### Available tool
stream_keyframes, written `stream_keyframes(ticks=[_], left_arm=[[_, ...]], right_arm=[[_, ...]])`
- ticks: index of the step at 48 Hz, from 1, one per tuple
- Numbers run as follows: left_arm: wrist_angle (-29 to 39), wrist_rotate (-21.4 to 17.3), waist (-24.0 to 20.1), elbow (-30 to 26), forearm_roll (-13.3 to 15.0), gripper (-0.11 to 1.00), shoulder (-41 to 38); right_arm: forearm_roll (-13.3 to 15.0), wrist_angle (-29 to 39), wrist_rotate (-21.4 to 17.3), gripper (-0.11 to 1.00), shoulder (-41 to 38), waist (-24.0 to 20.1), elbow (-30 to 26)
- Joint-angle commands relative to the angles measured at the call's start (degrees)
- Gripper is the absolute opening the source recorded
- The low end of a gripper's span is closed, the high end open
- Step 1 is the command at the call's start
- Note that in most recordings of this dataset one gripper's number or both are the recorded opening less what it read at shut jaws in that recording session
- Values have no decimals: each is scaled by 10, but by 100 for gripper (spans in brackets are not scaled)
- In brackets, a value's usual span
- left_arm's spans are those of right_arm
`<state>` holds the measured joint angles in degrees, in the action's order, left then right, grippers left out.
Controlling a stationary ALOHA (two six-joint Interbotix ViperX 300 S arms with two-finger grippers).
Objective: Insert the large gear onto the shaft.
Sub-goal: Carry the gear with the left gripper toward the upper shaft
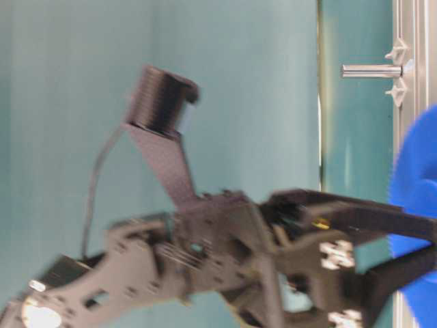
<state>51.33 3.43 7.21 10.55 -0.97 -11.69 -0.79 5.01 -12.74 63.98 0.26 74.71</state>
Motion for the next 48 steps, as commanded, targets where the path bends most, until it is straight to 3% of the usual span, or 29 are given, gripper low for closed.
stream_keyframes(ticks=[1,32,48], left_arm=[[19,-11,-3,-38,-1,77,32],[111,-111,-64,-148,-5,77,26],[119,-123,-79,-205,-5,77,18]], right_arm=[[0,1,-6,1,-4,1,-5],[0,13,-6,1,20,1,-4],[-1,11,-5,1,20,1,-1]])
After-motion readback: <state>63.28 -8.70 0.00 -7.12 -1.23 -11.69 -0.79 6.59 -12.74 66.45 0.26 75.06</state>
